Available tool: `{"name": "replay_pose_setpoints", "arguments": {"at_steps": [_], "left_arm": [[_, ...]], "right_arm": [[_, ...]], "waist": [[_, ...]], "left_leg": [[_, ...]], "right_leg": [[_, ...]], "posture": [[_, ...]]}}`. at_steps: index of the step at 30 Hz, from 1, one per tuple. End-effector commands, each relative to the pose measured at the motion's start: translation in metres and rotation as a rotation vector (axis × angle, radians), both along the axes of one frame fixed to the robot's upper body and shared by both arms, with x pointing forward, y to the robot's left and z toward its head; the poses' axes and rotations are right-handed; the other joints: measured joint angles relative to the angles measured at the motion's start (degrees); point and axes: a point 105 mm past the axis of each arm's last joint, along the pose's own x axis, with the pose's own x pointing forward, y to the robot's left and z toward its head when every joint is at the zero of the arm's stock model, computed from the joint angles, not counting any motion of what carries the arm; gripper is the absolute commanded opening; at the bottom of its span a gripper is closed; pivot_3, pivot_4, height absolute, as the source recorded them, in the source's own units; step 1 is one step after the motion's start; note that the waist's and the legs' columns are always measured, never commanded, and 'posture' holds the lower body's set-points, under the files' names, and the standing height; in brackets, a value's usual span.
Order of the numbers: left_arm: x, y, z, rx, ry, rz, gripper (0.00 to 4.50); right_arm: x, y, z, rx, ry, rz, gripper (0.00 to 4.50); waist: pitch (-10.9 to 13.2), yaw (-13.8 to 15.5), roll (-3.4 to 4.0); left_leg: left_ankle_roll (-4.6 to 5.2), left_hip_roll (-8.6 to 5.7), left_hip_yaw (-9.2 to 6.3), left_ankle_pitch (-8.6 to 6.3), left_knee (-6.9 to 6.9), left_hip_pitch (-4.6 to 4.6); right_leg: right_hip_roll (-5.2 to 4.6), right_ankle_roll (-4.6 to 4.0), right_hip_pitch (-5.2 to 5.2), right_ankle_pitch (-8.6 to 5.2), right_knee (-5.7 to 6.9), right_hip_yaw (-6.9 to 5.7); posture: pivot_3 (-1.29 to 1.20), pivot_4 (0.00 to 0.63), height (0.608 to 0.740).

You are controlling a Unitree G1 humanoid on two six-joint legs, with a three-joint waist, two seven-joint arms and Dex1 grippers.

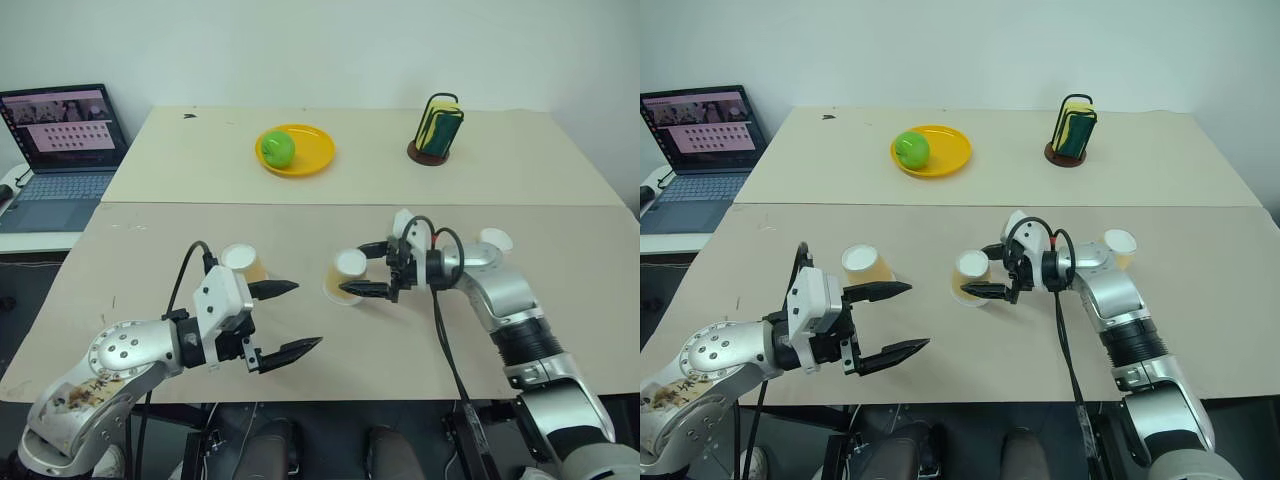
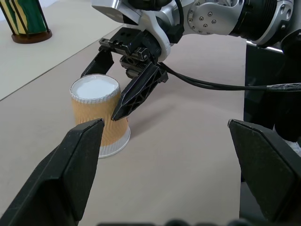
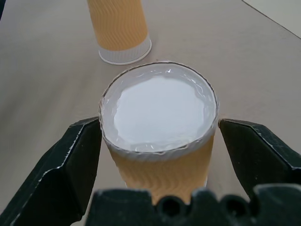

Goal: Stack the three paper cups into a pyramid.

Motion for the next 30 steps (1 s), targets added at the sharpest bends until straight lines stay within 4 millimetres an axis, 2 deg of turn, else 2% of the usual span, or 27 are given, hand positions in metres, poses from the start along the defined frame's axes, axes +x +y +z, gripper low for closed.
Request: {"name": "replay_pose_setpoints", "arguments": {"at_steps": [1,15,17,20,23,25,28,30], "left_arm": [[-0.003,-0.002,0.009,-0.006,-0.044,-0.013,4.5],[0.0,-0.005,0.013,-0.015,-0.044,-0.022,4.5],[0.0,-0.006,0.012,-0.017,-0.043,-0.023,4.5],[0.0,-0.006,0.013,-0.021,-0.044,-0.019,4.5],[-0.001,-0.006,0.013,-0.024,-0.045,-0.018,4.5],[0.0,-0.005,0.014,-0.024,-0.046,-0.014,4.5],[0.001,-0.005,0.013,-0.026,-0.045,-0.009,4.5],[0.002,-0.005,0.012,-0.028,-0.043,-0.008,4.5]], "right_arm": [[0.0,-0.002,0.021,0.03,-0.082,0.006,4.44],[-0.023,-0.028,0.024,0.013,-0.073,0.0,4.44],[-0.023,-0.041,0.022,0.0,-0.077,-0.045,4.44],[-0.014,-0.082,0.025,-0.033,-0.107,-0.203,4.44],[-0.008,-0.105,0.038,-0.036,-0.159,-0.306,4.44],[-0.003,-0.137,0.068,-0.001,-0.259,-0.461,4.44],[0.001,-0.177,0.098,0.027,-0.371,-0.663,4.44],[-0.002,-0.195,0.114,0.056,-0.429,-0.763,4.44]], "waist": [[0.0,0.0,0.0],[0.0,0.1,0.0],[0.0,0.2,0.0],[0.0,0.7,-0.01],[0.0,0.7,-0.02],[0.0,0.6,-0.01],[0.0,0.7,-0.01],[0.0,0.7,-0.01]], "left_leg": [[0.0,0.0,0.0,0.0,0.0,0.0],[0.31,0.01,0.0,-0.16,-0.01,-0.01],[0.33,0.01,0.0,-0.17,-0.01,-0.01],[0.33,-0.02,-0.01,-0.18,0.0,-0.01],[0.31,-0.03,0.01,-0.22,0.02,-0.01],[0.07,0.0,0.01,-0.35,0.01,-0.01],[0.12,0.0,0.03,-0.3,-0.01,-0.02],[0.18,0.0,0.04,-0.24,-0.01,-0.03]], "right_leg": [[0.0,0.0,0.0,0.0,0.0,0.0],[0.0,0.0,0.08,0.0,0.02,0.01],[-0.01,0.0,0.07,0.0,0.0,0.01],[-0.03,0.0,0.05,0.0,-0.04,-0.01],[-0.05,0.01,0.08,0.0,-0.05,0.01],[-0.04,0.01,0.25,0.0,-0.02,0.03],[-0.03,0.0,0.25,0.0,-0.01,0.04],[-0.03,0.0,0.26,0.0,-0.04,0.04]], "posture": [[0.0,0.15,0.726],[0.0,0.15,0.726],[0.0,0.15,0.726],[0.0,0.15,0.726],[0.0,0.15,0.726],[0.0,0.15,0.726],[0.0,0.15,0.726],[0.0,0.15,0.726]]}}
